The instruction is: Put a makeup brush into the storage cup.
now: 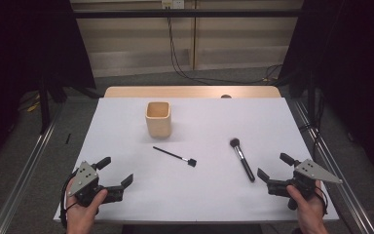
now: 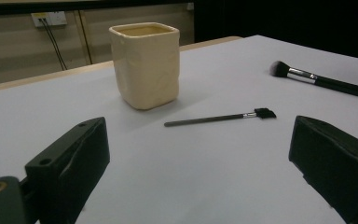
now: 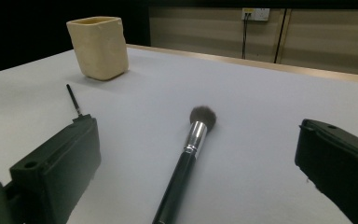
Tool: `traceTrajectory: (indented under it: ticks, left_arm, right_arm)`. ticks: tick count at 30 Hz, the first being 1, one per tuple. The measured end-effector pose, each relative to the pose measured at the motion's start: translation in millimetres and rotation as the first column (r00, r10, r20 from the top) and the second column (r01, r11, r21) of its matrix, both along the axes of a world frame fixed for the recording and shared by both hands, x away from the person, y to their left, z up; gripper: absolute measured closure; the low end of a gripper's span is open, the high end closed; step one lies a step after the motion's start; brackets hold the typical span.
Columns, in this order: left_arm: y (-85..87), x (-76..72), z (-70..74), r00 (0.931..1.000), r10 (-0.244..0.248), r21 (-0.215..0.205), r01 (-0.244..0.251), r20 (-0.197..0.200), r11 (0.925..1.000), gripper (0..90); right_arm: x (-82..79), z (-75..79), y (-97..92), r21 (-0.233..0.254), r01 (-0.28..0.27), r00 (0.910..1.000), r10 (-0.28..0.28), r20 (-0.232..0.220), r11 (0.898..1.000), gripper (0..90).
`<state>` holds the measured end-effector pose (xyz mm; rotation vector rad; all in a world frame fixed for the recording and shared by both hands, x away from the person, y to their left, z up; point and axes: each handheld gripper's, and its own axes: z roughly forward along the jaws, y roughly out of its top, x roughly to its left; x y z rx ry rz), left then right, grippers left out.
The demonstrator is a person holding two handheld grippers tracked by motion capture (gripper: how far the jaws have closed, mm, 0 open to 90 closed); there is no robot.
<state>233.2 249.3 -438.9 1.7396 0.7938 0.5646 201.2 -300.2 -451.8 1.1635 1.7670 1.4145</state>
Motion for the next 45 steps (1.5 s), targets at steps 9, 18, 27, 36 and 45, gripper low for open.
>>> traceTrajectory:
  ticks: [9, 18, 27, 36, 45]
  left_arm:
    - [0.1, -2.9, 2.0, 0.9999, -0.006, -0.003, 0.006, 0.014, 1.0, 4.5]
    - [-10.2, -0.5, 2.6, 0.9996, -0.021, -0.014, 0.022, 0.021, 0.9997, 4.5]
    - [-8.8, -0.1, 2.9, 0.9996, -0.016, -0.026, 0.016, 0.025, 0.9995, 4.2]
    - [-13.9, 4.4, 5.8, 0.9994, -0.014, -0.032, 0.015, 0.032, 0.9994, 4.1]
    - [-20.9, 18.3, 9.3, 0.9984, -0.018, -0.036, 0.02, 0.053, 0.9992, 4.0]
  right_arm:
    - [-0.9, 1.3, 5.1, -0.015, -0.011, 0.9999, 0.011, 0.006, 1.0, 0.0]
    - [-0.8, 0.9, 4.6, -0.009, -0.021, 0.9998, 0.021, 0.003, 1.0, 0.0]
    - [-0.1, 0.4, 4.8, -0.006, -0.023, 0.9997, 0.023, 0.0, 1.0, 0.0]
    - [0.1, 0.5, 4.6, -0.004, -0.023, 0.9997, 0.023, 0.0, 1.0, 0.0]
    - [0.8, -0.1, 5.3, -0.003, -0.02, 0.9998, 0.02, -0.004, 1.0, 0.0]
